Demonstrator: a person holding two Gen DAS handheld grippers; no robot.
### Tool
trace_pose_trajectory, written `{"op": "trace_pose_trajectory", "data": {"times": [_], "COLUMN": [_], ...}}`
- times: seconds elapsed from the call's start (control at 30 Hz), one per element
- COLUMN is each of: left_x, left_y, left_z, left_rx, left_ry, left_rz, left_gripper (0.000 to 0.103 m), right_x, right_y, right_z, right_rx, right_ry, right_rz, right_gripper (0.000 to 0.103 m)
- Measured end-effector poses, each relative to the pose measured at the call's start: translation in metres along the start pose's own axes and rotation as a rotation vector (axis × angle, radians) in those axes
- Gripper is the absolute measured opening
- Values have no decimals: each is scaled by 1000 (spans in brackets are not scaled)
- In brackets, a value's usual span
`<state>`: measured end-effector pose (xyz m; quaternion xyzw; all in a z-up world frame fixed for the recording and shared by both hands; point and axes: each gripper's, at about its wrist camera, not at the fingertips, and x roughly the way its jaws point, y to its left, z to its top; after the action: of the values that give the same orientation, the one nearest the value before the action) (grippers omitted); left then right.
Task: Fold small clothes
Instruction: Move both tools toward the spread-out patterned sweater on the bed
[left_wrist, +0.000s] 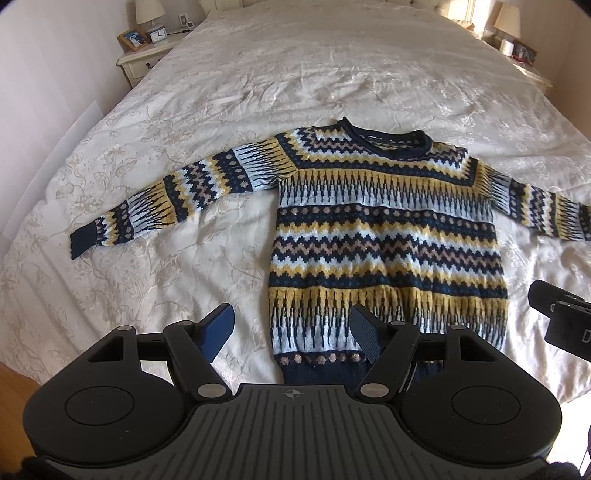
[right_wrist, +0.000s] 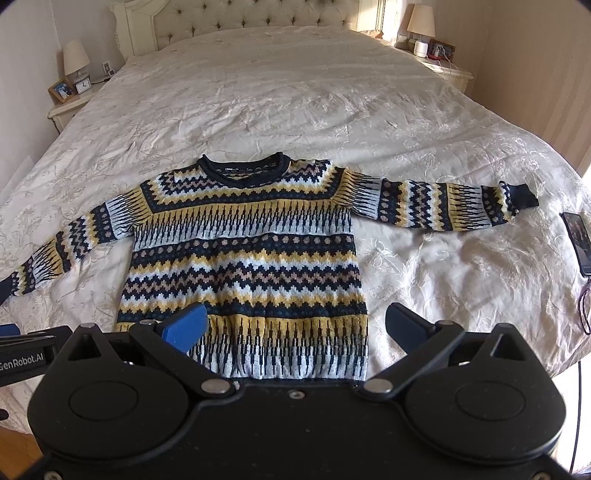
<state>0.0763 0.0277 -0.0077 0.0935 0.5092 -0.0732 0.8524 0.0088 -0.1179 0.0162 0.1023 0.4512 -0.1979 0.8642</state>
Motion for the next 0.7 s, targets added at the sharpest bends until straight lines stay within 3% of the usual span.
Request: {"op": "trace_pose_trajectory", "data": {"times": [0.7], "left_x": [3], "left_y": [-3], "left_z": [-6], "left_rx": [11], "left_ry": [27], "left_rz": [-33], "left_gripper": [68], "right_x": [-4], "right_y": [1], "right_z": [-4], "right_rx": [-7], "right_ry": [22], "right_rz": [-14], "right_gripper": [102]}}
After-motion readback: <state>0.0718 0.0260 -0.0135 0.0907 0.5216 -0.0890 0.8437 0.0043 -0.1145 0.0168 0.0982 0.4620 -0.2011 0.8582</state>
